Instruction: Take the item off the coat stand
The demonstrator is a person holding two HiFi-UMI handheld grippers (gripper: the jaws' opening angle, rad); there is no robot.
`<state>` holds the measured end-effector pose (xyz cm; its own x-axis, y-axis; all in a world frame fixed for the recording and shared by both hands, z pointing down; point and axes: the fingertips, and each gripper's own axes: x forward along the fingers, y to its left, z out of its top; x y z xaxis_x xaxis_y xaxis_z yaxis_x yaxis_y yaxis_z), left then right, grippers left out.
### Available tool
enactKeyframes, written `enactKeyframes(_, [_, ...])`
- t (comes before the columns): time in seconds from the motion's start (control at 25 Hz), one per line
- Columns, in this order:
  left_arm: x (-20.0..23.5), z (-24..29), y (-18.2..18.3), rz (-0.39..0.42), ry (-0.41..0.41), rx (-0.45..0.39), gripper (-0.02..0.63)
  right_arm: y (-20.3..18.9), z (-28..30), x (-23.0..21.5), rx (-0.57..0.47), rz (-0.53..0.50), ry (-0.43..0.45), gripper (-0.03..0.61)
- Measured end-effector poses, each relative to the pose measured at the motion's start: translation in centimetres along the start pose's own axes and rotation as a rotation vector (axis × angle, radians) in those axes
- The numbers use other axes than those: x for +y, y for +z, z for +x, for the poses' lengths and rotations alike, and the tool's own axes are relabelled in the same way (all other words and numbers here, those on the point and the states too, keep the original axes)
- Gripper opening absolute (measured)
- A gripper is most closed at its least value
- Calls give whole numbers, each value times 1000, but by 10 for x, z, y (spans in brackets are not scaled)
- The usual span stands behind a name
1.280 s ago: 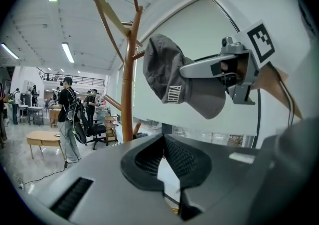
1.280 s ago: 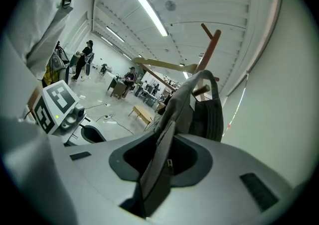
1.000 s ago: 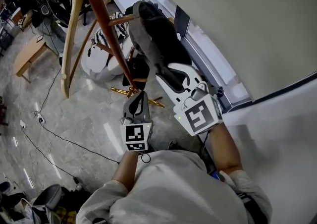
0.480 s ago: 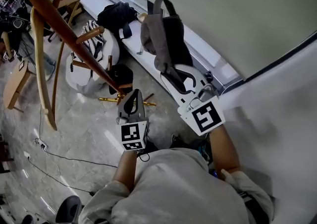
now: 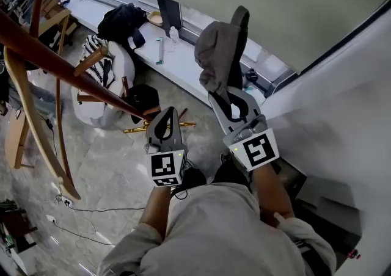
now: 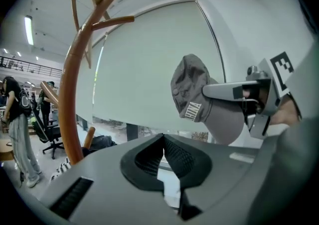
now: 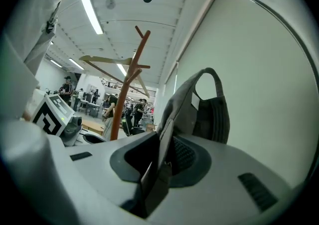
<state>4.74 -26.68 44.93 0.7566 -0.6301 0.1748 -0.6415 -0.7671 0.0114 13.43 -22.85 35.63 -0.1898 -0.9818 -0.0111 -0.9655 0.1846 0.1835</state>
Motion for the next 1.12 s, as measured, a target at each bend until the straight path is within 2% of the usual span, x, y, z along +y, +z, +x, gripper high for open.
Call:
enactKeyframes(0.2, [-12,2,-1,15,-107,-12,11,-32,-28,-1,58,55,-141,61])
enactKeyframes(0.36, [-27,-2,8,10,-135,-39,11,-47,-58,-4,95,59,-205,61])
enactKeyframes(0.56, [-58,-19,18,10,-137,-47,11,-36,-99,5,103,44,-185,61])
enactKeyframes(1.12, [-176,-96,29,61,-144,-98,11,-19,-224,14,23,22,-188,61])
